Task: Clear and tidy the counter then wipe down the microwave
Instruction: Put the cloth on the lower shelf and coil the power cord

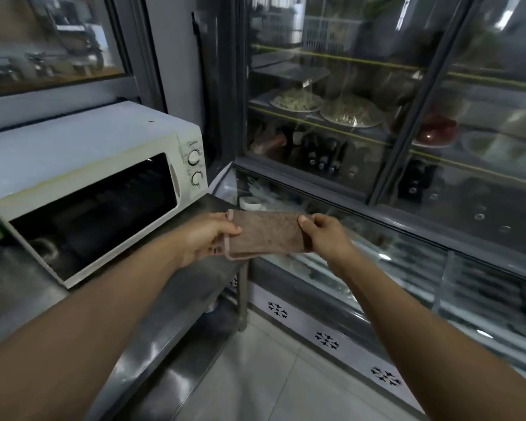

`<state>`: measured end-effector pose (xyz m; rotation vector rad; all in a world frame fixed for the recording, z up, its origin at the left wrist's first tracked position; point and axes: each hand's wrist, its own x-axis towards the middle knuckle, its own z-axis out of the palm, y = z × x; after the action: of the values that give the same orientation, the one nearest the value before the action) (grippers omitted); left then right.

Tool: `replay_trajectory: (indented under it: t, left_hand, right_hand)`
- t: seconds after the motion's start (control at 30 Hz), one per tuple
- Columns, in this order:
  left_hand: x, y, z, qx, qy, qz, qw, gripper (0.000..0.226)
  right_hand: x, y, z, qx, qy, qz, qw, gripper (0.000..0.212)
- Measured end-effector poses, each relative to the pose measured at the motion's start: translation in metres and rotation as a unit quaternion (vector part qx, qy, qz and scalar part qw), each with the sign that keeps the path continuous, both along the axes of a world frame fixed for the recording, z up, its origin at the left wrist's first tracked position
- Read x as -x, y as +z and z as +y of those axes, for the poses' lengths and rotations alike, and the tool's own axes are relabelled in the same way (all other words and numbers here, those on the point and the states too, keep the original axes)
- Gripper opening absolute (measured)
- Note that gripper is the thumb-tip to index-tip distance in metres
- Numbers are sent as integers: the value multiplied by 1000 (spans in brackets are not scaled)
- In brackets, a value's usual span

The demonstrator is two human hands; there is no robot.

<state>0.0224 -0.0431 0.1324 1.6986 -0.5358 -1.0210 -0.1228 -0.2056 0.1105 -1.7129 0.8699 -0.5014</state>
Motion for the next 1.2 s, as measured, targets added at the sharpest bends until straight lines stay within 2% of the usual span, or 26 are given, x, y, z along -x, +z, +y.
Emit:
replay_trajectory:
  t: [0.23,0.33,0.5,0.57,0.63,0.73,0.87,1.1,1.2]
  left_hand:
    - [0,-15,-42,-8,98,0,995,19]
    - [6,-23,-62,1,178,18,984,15]
    - [28,-38,-86,-30,305,19,952,26]
    - [36,-47,-93,-49,352,6,935,18]
    - [41,-56,-98,-58,388,1,920,14]
    - [47,-68,-100,-63,420,0,905,5]
    - [49,-84,-99,-67,451,19,890,19]
    - [52,-107,-83,-76,438,88,891,22]
    - [57,-126,-75,-97,428,86,894,20]
  right_hand:
    - [-45,-17,-64,36,94,-3,995,26]
    - [-61,-22,-91,47,161,9,986,24]
    - [-76,-33,-126,-100,274,30,956,15]
    - [-78,-36,-135,-163,311,30,936,10]
    - [-80,-39,-142,-192,339,42,920,15]
    - [-80,-42,-148,-217,365,65,903,23]
    - [-83,-46,-150,-241,393,80,884,31]
    - [-82,-76,-143,-148,427,110,885,31]
    - [-82,-101,-139,-128,423,123,889,31]
